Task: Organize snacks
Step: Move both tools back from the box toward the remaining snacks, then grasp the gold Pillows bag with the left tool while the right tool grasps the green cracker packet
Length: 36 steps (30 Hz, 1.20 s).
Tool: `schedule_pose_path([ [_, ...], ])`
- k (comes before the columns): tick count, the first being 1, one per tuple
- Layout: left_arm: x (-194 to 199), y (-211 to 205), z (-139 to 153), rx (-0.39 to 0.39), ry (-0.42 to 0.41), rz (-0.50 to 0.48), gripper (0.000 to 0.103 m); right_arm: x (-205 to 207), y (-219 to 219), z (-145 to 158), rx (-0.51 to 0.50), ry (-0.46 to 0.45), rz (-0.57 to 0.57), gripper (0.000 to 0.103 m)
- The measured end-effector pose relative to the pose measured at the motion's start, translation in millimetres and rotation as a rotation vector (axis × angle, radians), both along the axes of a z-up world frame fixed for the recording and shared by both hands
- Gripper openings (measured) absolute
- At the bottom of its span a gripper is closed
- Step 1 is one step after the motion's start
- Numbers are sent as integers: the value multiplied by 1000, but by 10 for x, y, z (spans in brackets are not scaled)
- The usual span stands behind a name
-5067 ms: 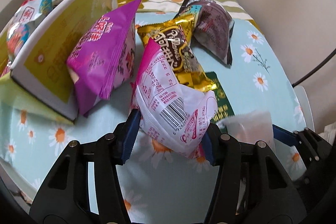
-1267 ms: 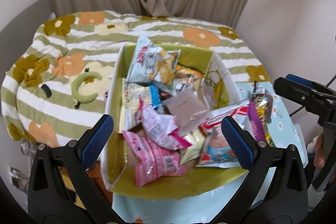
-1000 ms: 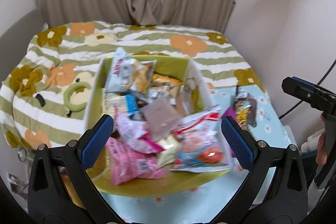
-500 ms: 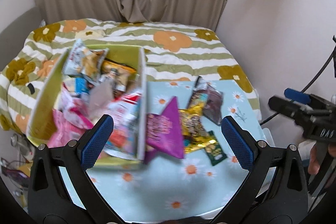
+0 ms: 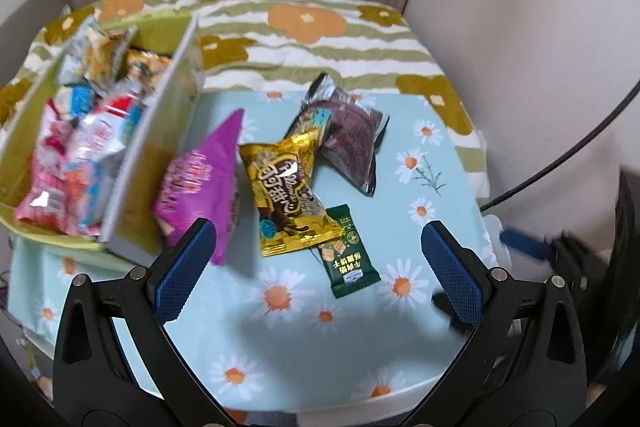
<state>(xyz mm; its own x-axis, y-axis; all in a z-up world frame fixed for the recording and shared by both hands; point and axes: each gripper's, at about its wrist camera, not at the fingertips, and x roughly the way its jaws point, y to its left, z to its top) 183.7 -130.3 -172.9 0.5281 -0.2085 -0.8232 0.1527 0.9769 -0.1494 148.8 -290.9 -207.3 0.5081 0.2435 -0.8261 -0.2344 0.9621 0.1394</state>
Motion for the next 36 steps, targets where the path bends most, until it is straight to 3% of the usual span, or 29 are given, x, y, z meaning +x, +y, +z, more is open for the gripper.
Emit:
schedule_pose_path([
  [4,270,-84,-305,-21,54,28,97,-61,-6,-314,34,30,-15,93],
  [10,489,-141,-578,42,63,65,95,-49,175,-610,56,19,-20,93],
  [16,582,-129,-625,70,65,53,94,163,449,-739,23,-16,-11,91],
  [18,629,-87,-652,58,74,55,94,250,475,-801,54,-25,-28,91],
  [22,662,-30,-653,36,72,51,94,359,460,-946,94,42,-39,84],
  [27,740,-8,-753,16,112,42,94,347,520,-987,29,32,10,84],
  [31,792,-35,-815,21,114,36,85,349,535,-1051,27,43,16,84],
  [36,878,-46,-953,40,157,36,61,376,629,-1039,-16,56,34,82],
])
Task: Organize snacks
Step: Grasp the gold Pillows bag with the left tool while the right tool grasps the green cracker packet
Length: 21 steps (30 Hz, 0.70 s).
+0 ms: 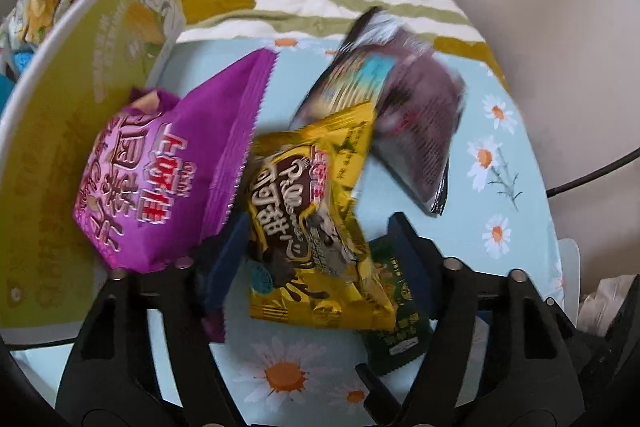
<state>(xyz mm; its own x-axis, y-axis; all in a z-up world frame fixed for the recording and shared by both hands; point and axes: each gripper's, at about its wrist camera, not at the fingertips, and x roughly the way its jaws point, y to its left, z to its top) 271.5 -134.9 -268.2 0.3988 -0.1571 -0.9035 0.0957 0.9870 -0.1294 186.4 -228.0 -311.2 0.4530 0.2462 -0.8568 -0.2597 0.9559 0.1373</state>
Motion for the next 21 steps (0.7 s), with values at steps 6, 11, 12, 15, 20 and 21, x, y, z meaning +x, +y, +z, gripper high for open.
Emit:
schedule_pose_path([
  [6,25,94,-51,-25,15,8,46,69,138,-27,1,29,13,74],
  [11,36,88,-61,-30,25,-58,45,87,163,31,-36,25,36,74],
  [12,40,77,-57,-31,26,-85,45,79,182,44,-44,21,40,74],
  [15,41,76,-57,-38,26,-113,46,57,175,54,-56,22,46,74],
  [20,67,-90,-96,-20,38,-181,75,53,129,14,-59,37,40,74],
  [21,58,-132,-102,-7,34,-195,75,41,99,16,-52,36,36,74],
])
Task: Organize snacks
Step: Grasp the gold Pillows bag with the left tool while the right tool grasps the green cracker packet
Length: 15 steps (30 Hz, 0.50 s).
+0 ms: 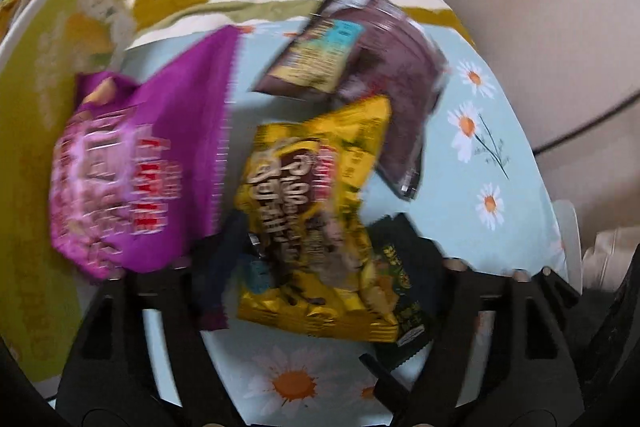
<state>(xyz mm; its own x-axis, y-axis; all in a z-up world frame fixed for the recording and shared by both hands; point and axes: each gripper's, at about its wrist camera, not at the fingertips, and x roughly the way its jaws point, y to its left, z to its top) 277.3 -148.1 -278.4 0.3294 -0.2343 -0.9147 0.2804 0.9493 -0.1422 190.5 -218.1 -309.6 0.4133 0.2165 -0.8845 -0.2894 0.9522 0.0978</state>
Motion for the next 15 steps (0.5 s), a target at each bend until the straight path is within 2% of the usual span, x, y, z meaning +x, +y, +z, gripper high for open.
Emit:
schedule_pose_path([
  [1,-12,-29,-4,15,-10,-11,75,-69,-14,-4,2,-2,-3,74],
  [2,-18,-39,-4,17,-16,-15,68,-77,-14,2,0,-4,-4,74],
  [3,-20,-30,8,16,-23,-10,50,-72,-7,6,-2,-5,-3,74],
  [7,9,83,42,-36,-6,7,45,-40,12,42,1,-18,1,74],
  [12,4,183,60,-33,1,15,40,-18,118,81,-3,-40,19,74],
  [14,-6,229,63,-33,3,22,40,-22,149,75,1,-43,32,67],
  [15,-11,240,58,-32,3,20,39,-25,156,66,8,-39,41,56],
])
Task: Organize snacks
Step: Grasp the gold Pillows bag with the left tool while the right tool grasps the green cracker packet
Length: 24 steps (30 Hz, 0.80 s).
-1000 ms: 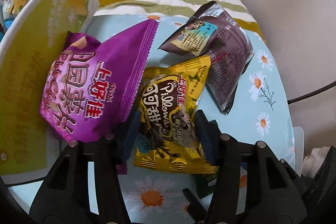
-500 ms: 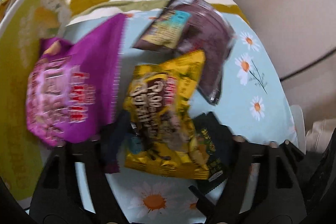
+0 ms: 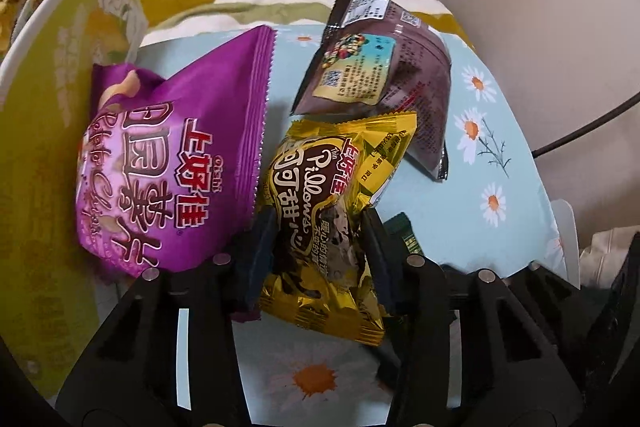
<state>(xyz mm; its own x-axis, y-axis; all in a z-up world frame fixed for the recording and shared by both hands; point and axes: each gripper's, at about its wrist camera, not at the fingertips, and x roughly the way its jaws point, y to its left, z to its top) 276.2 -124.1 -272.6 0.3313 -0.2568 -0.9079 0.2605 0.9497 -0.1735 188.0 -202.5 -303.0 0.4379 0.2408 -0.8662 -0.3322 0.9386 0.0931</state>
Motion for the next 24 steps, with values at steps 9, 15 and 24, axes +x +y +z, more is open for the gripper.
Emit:
schedule_pose_path([
  [9,-32,16,-7,-16,11,-17,39,-63,-88,-30,-56,14,11,41],
  [15,-158,-68,-9,-10,23,-44,39,-163,-358,-13,-74,36,-47,41],
  [24,-458,-433,5,114,15,-178,39,-322,-785,11,-79,62,-134,41],
])
